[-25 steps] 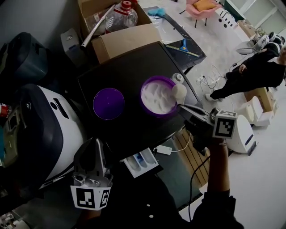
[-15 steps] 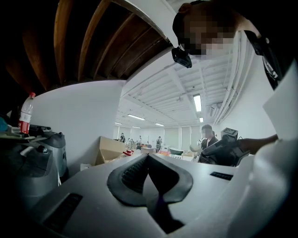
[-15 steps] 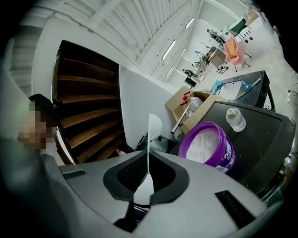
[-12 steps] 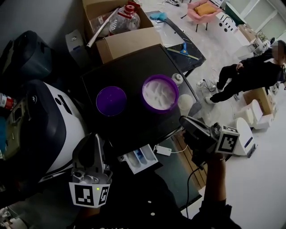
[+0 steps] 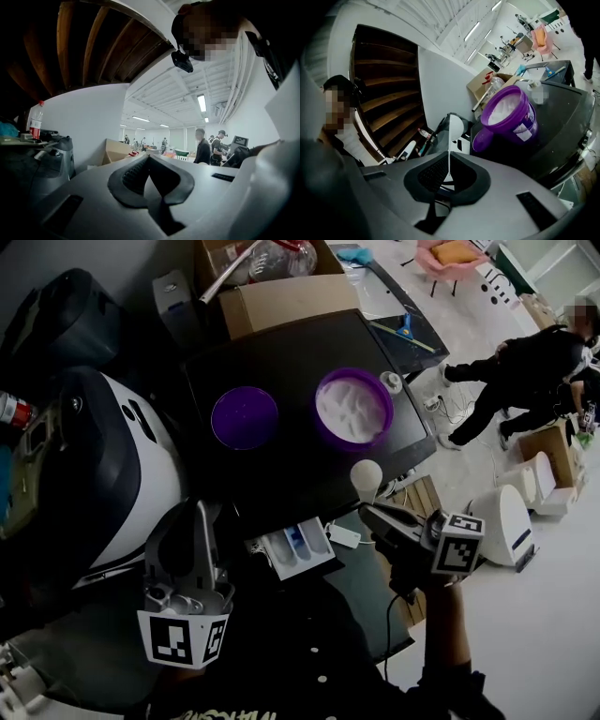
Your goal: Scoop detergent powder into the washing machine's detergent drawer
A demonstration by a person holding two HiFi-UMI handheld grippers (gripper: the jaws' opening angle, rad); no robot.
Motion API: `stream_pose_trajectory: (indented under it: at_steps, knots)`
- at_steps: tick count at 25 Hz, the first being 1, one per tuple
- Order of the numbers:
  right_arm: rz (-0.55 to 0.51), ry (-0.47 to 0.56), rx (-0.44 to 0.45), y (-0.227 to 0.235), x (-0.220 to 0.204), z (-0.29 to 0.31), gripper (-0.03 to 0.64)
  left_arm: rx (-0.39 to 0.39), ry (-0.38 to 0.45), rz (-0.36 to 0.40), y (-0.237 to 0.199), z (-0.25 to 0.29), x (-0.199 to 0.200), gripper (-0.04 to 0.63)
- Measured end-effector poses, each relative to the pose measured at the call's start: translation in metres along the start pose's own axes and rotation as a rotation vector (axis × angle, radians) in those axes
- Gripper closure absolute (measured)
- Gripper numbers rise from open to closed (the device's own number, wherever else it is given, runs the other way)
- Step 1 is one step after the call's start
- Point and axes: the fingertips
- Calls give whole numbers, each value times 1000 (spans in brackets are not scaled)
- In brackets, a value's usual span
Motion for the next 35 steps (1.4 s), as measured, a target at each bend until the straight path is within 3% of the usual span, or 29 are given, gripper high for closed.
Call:
stream_pose_trajectory:
  at_steps: [14, 27, 35]
  knots:
    - [-94, -455, -37, 52, -147, 37, 584, 106, -53, -12, -9, -29, -29, 581]
    - [-449, -847, -72, 107, -238, 53, 584, 195, -126, -69, -18, -49, -72, 581]
    - [-659, -966, -100, 124, -261, 64, 584, 244, -162, -94, -23, -65, -94, 581]
Point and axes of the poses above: the fingertips, and each gripper's own axes: z forward along the fingers, y to its right, x out of its top, and after that the axes turned 5 degrees about y, right-handed
